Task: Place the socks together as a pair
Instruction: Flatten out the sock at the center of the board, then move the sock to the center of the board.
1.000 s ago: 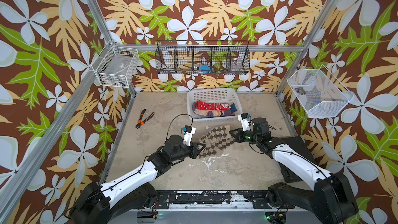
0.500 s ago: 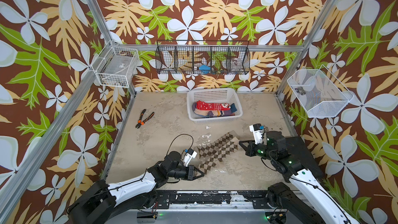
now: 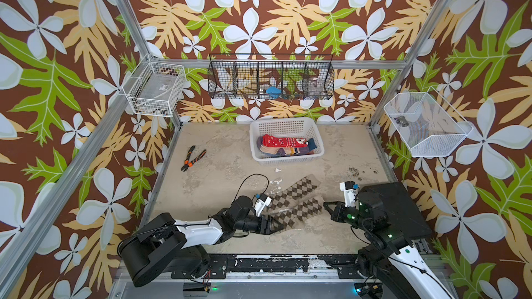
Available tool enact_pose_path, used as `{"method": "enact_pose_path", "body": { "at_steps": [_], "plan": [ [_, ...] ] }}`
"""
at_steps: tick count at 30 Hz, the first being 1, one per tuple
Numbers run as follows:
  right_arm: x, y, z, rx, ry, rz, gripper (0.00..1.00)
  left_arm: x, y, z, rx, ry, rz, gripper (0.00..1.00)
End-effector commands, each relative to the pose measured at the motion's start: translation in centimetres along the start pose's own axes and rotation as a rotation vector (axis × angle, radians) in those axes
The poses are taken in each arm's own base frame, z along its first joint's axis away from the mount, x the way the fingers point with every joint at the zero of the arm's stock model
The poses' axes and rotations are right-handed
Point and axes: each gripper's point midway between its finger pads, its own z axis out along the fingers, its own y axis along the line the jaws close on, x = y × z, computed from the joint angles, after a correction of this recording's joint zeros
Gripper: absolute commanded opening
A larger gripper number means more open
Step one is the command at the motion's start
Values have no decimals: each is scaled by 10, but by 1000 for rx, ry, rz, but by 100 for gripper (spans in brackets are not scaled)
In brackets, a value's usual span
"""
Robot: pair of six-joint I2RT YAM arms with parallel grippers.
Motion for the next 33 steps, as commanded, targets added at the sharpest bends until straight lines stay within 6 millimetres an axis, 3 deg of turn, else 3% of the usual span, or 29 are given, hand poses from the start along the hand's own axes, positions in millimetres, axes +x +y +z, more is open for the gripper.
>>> {"method": "enact_pose_path", "body": {
  "at_steps": [1, 6, 12, 17, 20, 23, 28, 33],
  "plan": [
    [-1, -14, 6, 54, -22, 1, 0, -15, 23, -10, -199, -63, 81, 74],
    [-3, -23, 10, 85, -52, 3, 6, -45, 38, -40, -429, -196, 151, 74],
    [-23, -29, 13, 120, -146, -29, 9, -50, 43, -52, -490, -236, 159, 74],
    [-41, -31, 13, 184, -169, -90, 27, -61, 48, -66, -538, -333, 151, 73],
    [-57, -21, 5, 181, -219, -122, 37, -69, 54, -73, -561, -385, 136, 71],
    [-66, 15, 4, 44, -201, -169, 35, -74, 58, -67, -528, -394, 110, 70],
    [-20, 56, 44, -101, 95, -251, 35, -83, 54, -43, -458, -359, 107, 69],
    [14, 85, 64, -221, 170, -271, 33, -95, 38, -21, -369, -320, 112, 68]
  ]
}}
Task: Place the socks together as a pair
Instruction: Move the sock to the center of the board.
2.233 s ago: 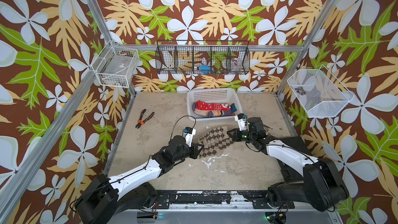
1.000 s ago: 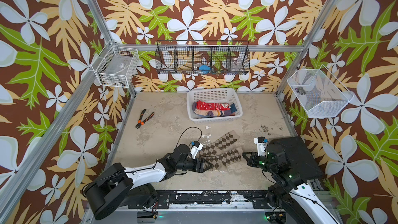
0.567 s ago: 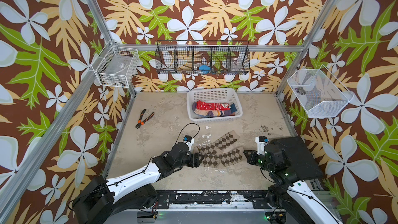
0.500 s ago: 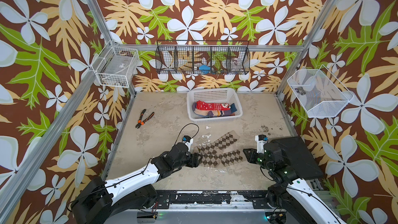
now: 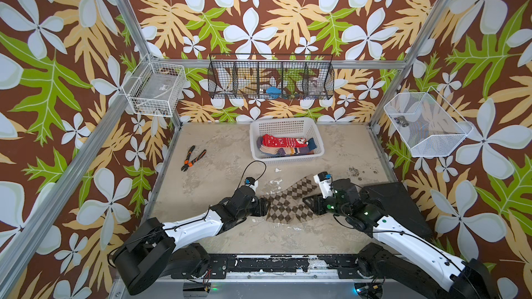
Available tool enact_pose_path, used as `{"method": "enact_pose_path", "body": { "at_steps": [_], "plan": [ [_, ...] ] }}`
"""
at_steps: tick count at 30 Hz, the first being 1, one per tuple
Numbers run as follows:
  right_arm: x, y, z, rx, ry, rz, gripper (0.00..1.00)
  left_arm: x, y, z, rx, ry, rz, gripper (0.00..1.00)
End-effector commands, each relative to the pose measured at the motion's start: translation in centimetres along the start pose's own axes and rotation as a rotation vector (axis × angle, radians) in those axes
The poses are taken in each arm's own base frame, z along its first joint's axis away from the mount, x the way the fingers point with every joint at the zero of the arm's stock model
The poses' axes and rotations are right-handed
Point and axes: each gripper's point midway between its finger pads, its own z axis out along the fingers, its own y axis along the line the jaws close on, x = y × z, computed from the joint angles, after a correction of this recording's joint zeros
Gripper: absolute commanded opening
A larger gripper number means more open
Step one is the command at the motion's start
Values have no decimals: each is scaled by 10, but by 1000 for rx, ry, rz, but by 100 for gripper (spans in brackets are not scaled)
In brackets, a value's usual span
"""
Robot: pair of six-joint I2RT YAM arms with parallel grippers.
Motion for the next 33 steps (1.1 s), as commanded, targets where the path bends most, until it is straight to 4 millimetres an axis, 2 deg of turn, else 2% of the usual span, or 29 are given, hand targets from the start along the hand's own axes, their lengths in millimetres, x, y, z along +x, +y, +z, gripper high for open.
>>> {"method": "enact_pose_path", "body": {
  "at_steps": [1, 5, 9, 14, 18, 26, 30, 33],
  "plan": [
    [-3, 25, 14, -120, -11, -7, 33, -13, -25, 6, 110, -20, -2, 68],
    [12, 40, 40, -172, 48, -16, 33, -9, -19, 18, 98, -3, -14, 68],
    [36, 46, 70, -200, 130, -9, 33, -1, -10, 30, 115, 28, -49, 68],
    [58, 35, 90, -172, 202, 8, 32, 4, 3, 42, 85, 38, -46, 67],
    [75, 25, 92, -145, 255, 11, 31, 0, 13, 52, 46, 36, -31, 67],
    [112, 3, 78, -63, 361, -17, 28, -11, 38, 78, -68, 49, 35, 67],
    [117, 0, 74, -56, 372, -30, 27, -29, 52, 77, -126, 12, 51, 67],
    [114, 3, 80, -69, 368, -34, 26, -45, 58, 69, -181, -19, 85, 67]
  ]
}}
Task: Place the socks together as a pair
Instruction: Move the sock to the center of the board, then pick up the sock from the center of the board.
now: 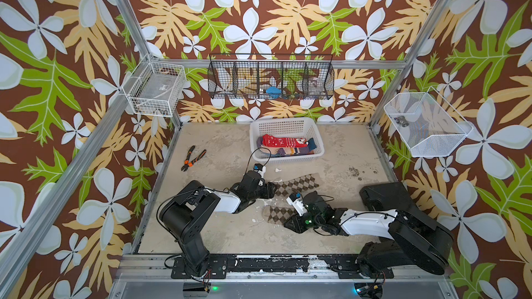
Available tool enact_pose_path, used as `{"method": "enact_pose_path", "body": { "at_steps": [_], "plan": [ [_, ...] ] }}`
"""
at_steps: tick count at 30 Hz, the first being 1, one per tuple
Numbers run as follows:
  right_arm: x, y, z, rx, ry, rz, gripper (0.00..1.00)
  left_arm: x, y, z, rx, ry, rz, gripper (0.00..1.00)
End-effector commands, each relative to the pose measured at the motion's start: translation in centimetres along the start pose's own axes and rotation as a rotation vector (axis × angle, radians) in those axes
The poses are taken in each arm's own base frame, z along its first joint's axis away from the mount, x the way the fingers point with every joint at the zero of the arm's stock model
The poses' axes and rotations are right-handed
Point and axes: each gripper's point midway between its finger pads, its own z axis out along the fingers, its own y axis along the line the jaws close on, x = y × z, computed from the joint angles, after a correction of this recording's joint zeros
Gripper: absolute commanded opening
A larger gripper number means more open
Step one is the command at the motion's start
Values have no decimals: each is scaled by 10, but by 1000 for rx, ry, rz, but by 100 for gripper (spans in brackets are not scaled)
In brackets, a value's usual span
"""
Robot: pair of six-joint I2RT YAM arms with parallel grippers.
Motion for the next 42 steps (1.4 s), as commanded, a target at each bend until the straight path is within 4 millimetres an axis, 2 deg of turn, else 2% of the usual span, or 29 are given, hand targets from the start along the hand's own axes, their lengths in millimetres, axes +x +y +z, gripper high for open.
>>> {"method": "enact_pose_path", "body": {
  "at_steps": [1, 7, 12, 15, 17, 20, 23, 26, 29, 32, 38, 42],
  "plan": [
    [8, -8, 5, 33, 44, 1, 26, 6, 29, -8, -159, 45, 59, 67],
    [-16, 9, 25, -45, 11, -8, 25, -23, 16, -35, -163, -27, 115, 68],
    [-33, 32, 36, -133, 10, -36, 25, -46, -2, -73, -110, -139, 92, 69],
    [-46, 44, 26, -156, -15, -61, 25, -45, -4, -90, -97, -161, 57, 69],
    [-60, 46, 8, -140, -67, -75, 27, -35, 0, -95, -96, -143, 33, 70],
    [-86, 29, -31, -67, -171, -60, 32, -12, 7, -100, -87, -97, 1, 70],
    [-100, -13, -73, 105, -263, -17, 35, 10, 19, -104, -104, -60, -27, 70],
    [-93, -58, -103, 251, -302, 55, 40, 29, 33, -108, -142, -20, -46, 71],
    [-71, -98, -119, 347, -323, 145, 44, 44, 40, -111, -156, 8, -63, 71],
    [-60, -107, -120, 342, -368, 207, 48, 53, 40, -114, -136, 21, -78, 71],
    [-43, -127, -116, 408, -387, 253, 47, 70, 24, -111, -90, 51, -45, 71],
    [-37, -131, -111, 412, -362, 269, 47, 86, 28, -104, -98, 91, -45, 67]
  ]
}}
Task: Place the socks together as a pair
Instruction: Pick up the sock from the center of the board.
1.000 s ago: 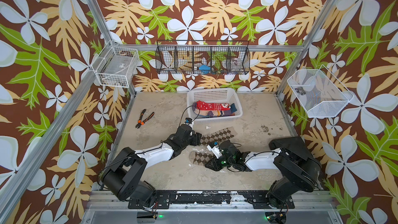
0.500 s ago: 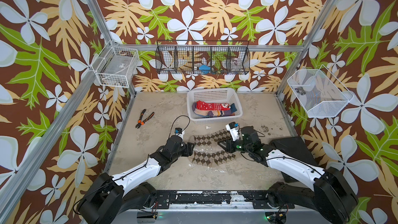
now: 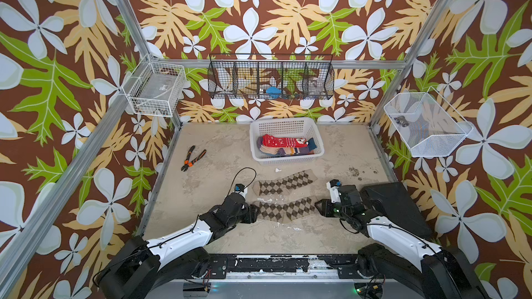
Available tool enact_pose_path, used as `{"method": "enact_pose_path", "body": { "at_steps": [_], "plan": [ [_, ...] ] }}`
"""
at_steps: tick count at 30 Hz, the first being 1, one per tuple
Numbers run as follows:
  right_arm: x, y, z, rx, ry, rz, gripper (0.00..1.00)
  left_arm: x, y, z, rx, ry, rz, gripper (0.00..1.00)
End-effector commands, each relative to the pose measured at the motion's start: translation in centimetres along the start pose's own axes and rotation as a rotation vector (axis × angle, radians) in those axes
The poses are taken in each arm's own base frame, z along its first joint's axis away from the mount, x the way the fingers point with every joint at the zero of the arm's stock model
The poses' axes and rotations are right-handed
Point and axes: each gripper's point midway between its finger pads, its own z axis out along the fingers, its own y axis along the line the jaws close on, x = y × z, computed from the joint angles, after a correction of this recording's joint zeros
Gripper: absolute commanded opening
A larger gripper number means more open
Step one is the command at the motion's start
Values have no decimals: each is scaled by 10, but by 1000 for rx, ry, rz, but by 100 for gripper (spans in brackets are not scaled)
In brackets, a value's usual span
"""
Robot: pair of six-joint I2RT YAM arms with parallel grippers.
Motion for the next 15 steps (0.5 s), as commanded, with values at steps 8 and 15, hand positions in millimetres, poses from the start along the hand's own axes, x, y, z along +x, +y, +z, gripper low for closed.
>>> {"method": "enact_pose_path", "body": {
  "at_steps": [8, 15],
  "plan": [
    [2, 2, 10, -19, 27, 15, 39, 8, 0, 9, 11, 5, -5, 50],
    [-1, 7, 8, -45, 20, 9, 15, 10, -4, 14, 27, 17, -6, 22]
  ]
}}
